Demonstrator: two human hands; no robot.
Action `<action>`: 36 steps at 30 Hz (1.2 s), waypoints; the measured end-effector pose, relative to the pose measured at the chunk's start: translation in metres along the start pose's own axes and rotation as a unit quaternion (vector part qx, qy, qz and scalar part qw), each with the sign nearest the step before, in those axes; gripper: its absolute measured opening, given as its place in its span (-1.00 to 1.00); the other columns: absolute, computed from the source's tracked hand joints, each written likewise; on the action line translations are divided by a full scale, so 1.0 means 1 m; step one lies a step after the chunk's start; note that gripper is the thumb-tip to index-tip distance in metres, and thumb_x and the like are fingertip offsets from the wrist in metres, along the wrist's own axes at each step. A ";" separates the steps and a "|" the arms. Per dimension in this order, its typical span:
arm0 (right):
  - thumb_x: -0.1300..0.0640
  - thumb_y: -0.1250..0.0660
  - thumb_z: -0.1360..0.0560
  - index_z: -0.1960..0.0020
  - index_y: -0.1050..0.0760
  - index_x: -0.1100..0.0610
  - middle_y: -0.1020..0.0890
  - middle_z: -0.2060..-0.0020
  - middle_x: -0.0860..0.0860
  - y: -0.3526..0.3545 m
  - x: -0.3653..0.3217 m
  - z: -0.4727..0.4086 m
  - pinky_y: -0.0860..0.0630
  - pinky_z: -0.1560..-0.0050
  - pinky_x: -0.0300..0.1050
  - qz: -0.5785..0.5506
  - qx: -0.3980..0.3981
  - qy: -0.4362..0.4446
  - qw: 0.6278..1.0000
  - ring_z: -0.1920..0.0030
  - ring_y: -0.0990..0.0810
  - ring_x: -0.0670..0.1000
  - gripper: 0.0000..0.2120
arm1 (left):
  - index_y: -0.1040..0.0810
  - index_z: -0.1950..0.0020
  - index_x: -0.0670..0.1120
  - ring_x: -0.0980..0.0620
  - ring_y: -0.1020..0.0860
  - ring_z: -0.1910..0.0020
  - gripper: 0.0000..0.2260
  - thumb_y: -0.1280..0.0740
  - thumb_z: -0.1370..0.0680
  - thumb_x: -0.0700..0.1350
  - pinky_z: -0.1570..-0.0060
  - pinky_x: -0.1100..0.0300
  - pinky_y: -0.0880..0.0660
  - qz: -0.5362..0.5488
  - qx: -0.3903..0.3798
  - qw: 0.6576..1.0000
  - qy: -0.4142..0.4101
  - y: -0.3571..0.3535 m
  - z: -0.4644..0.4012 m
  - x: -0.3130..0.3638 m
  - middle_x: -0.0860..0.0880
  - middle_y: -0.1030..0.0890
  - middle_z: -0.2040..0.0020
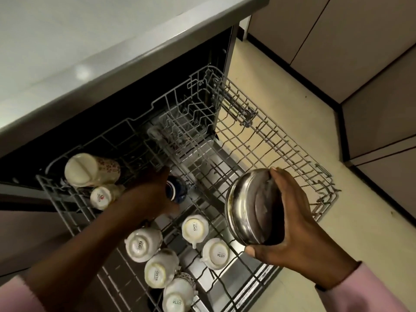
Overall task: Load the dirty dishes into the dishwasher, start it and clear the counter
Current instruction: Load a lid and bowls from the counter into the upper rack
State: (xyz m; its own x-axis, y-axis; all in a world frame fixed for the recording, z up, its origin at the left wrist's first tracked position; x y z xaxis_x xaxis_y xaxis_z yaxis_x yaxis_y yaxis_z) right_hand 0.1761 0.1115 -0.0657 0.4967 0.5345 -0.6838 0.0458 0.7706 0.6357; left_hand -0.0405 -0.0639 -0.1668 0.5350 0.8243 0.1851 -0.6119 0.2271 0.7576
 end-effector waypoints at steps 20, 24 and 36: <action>-0.39 -0.45 0.05 -0.42 0.27 -0.38 0.17 -0.44 -0.36 -0.026 -0.009 -0.023 -0.08 -0.40 -0.15 -0.005 -0.012 0.004 1.000 -0.49 0.12 -0.17 0.26 | -0.58 0.00 -0.11 -0.09 -0.58 0.11 -0.92 -0.40 -0.52 -0.18 0.18 0.08 -0.49 0.154 0.281 0.947 -0.025 0.031 0.076 -0.088 -0.01 -0.54 0.05; -0.40 -0.43 0.02 -0.49 0.21 -0.22 0.13 -0.48 -0.26 -0.035 -0.007 -0.018 -0.07 -0.46 -0.03 0.014 -0.019 0.006 1.000 -0.50 0.12 -0.10 0.27 | -0.59 -0.11 -0.13 -0.01 -0.55 0.01 -0.67 -0.47 -0.37 -0.09 0.05 0.15 -0.50 0.080 0.188 0.943 -0.264 -0.022 0.118 -0.034 -0.02 -0.58 -0.05; -0.41 -0.40 -0.02 -0.49 0.20 -0.18 0.14 -0.45 -0.27 -0.051 -0.004 0.001 -0.11 -0.46 0.00 0.068 -0.004 0.019 0.998 -0.47 0.15 -0.15 0.23 | -0.54 -0.18 -0.02 -0.06 -0.58 -0.05 -0.30 -0.61 -0.12 0.18 0.04 0.05 -0.56 -0.105 0.080 0.939 -0.318 -0.111 0.115 -0.003 -0.04 -0.60 -0.11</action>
State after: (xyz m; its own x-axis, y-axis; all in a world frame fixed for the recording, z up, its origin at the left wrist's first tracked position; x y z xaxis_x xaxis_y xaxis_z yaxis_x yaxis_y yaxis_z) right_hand 0.1726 0.0695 -0.0946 0.4641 0.6467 -0.6053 -0.0264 0.6932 0.7203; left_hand 0.0930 -0.1509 -0.1789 0.9046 0.2826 0.3191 -0.3863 0.2268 0.8941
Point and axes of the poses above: each hand's wrist, its own z-axis away from the middle knuckle, its own y-axis out of the back of the hand, x = y × z, the point moved 6 cm from there along -z, towards the middle knuckle
